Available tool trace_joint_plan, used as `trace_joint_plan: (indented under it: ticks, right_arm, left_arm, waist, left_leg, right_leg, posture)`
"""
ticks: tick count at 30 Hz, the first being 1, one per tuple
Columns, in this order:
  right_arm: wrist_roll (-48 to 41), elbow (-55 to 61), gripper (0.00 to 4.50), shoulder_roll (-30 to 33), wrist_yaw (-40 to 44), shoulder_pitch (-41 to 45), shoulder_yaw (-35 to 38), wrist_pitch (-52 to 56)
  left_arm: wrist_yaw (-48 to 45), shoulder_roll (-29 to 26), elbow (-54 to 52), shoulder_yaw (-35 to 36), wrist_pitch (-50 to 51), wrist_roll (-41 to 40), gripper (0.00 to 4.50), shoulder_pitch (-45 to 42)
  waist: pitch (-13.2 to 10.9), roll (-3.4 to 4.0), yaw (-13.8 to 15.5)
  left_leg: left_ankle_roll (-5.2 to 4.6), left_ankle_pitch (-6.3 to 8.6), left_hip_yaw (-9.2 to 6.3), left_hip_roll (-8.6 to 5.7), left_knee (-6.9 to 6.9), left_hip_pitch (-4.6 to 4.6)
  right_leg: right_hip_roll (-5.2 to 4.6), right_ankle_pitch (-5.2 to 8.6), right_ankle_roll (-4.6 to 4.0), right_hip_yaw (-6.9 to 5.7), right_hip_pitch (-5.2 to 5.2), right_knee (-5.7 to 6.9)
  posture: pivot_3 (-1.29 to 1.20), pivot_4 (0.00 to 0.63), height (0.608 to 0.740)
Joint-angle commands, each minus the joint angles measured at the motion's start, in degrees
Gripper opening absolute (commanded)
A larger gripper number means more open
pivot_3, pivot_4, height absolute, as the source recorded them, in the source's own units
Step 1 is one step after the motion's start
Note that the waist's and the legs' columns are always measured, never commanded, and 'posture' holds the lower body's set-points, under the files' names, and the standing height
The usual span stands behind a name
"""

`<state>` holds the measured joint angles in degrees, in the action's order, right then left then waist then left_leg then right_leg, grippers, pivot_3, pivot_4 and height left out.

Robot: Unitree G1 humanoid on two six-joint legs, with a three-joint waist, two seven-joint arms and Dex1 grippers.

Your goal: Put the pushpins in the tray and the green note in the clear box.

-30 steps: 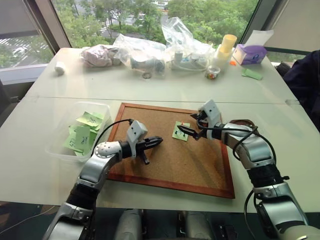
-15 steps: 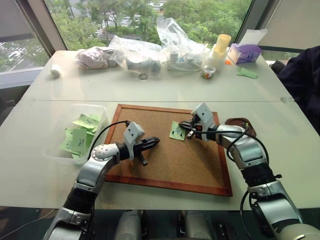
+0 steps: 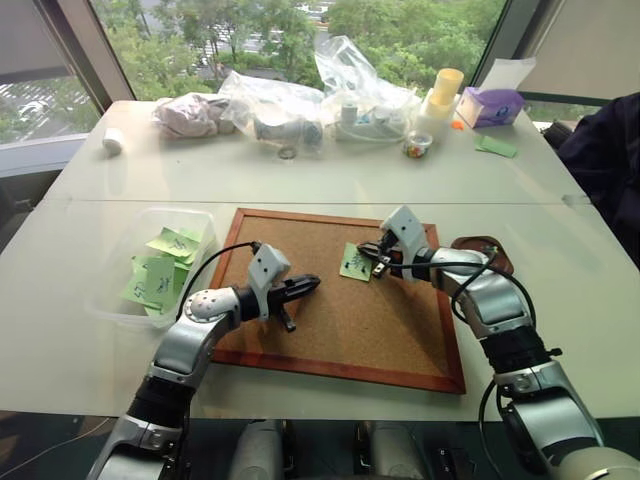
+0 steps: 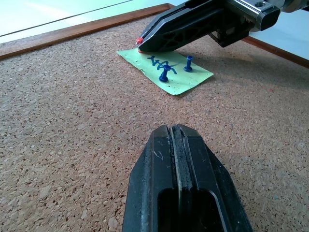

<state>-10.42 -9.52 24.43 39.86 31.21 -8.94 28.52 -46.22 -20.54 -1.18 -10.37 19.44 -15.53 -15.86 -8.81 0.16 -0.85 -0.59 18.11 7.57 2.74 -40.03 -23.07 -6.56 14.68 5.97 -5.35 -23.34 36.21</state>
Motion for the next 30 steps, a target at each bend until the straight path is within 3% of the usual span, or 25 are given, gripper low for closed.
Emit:
trace_joint_plan:
  ticks: [1,13,19,24,30]
  right_arm:
    - [-2.45,1.85,0.05,-1.53,-0.65,2.14,3.33,0.76]
    - [-8.76,15.16,0.05,0.33,-2.06,-2.74,10.38,7.41]
    - [-12.64,22.22,0.05,4.24,-5.95,-4.64,20.26,12.59]
    - [-15.38,20.36,0.05,8.17,-8.54,-8.87,31.55,13.99]
    - [-14.89,16.46,0.05,9.96,-7.73,-15.12,34.52,11.14]
  left_arm:
    - [-0.25,-0.12,1.36,-1.46,1.58,0.69,0.00,1.91]
    - [-0.49,-0.86,1.22,-1.54,1.54,0.98,0.00,2.79]
    - [-0.91,-0.70,2.21,-1.91,1.12,1.12,0.00,2.33]
    - [-1.39,-0.45,3.27,-2.06,0.54,1.26,0.00,1.80]
    - [-1.79,0.05,4.49,-2.24,-0.12,1.57,0.00,1.29]
  waist:
    - [0.00,0.01,-0.01]
    - [0.01,0.01,0.02]
    - [0.01,0.01,0.08]
    - [0.03,0.03,0.20]
    - [0.24,0.39,0.15]
  left_leg:
    - [0.00,0.00,0.00,0.00,0.00,0.00]
    - [-0.01,0.01,-0.05,0.02,0.04,-0.01]
    - [-0.02,0.02,-0.06,0.02,0.05,-0.02]
    - [-0.07,0.05,-0.06,0.00,0.05,-0.02]
    - [-0.08,0.05,-0.03,-0.01,0.06,0.05]
  right_leg:
    - [0.00,0.00,0.00,0.00,0.00,0.00]
    - [-0.02,0.00,0.00,0.00,-0.03,-0.01]
    - [-0.05,0.00,-0.01,0.00,-0.04,-0.02]
    - [-0.07,0.00,-0.01,0.00,-0.01,-0.05]
    - [-0.08,0.00,-0.01,0.01,0.02,-0.05]
  posture:
    - [0.00,0.150,0.740]
    - [0.00,0.150,0.740]
    - [0.00,0.150,0.740]
    - [0.00,0.150,0.740]
    - [0.00,0.150,0.740]
